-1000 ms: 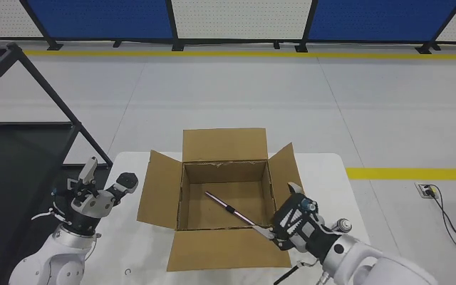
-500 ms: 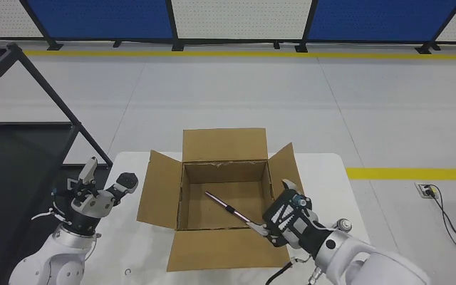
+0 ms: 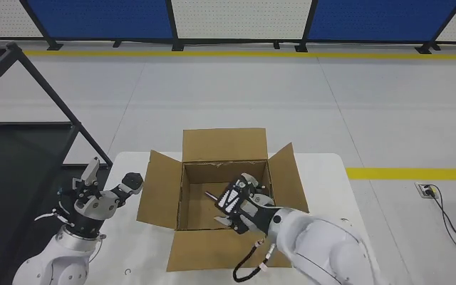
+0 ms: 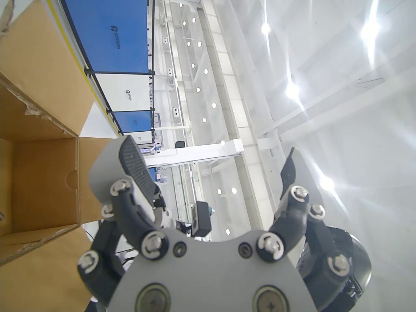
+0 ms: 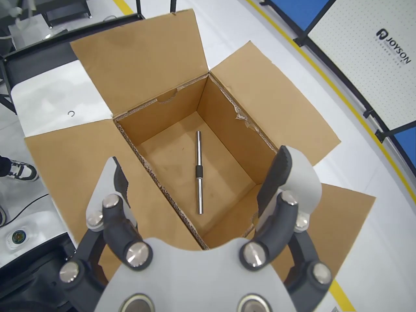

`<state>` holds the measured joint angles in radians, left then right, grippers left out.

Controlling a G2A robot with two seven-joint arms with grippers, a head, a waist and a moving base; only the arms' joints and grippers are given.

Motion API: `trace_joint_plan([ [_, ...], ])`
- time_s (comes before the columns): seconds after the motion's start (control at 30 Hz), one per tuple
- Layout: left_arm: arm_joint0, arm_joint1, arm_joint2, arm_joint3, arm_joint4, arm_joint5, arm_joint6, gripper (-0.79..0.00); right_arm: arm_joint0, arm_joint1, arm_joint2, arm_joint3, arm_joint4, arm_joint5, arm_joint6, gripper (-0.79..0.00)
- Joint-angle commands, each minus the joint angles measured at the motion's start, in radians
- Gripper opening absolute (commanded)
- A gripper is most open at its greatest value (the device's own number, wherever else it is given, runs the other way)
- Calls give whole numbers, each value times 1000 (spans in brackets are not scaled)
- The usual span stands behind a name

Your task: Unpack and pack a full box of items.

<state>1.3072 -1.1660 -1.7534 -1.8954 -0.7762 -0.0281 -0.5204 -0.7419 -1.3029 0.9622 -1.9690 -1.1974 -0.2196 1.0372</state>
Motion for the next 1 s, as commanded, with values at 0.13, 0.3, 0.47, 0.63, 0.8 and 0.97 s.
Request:
trace_joint_plan([
  [0.13,31,-1,-17,-18,-18,-16,7,0,214,-62,-171,280,15,109,46,0],
  [0.3,45,-1,-24,-21,-34,-22,9,0,308,-106,-248,471,31,164,65,0],
  [0.47,46,-1,-23,-22,-46,-10,5,0,361,-148,-308,604,69,194,83,0],
  [0.63,46,-1,-23,-22,-46,-10,5,0,382,-160,-323,640,76,187,112,0],
  [0.8,46,-1,-23,-22,-46,-10,5,0,382,-160,-323,640,76,187,112,0],
  [0.97,46,-1,-23,-22,-46,-10,5,0,382,-160,-323,640,76,187,112,0],
])
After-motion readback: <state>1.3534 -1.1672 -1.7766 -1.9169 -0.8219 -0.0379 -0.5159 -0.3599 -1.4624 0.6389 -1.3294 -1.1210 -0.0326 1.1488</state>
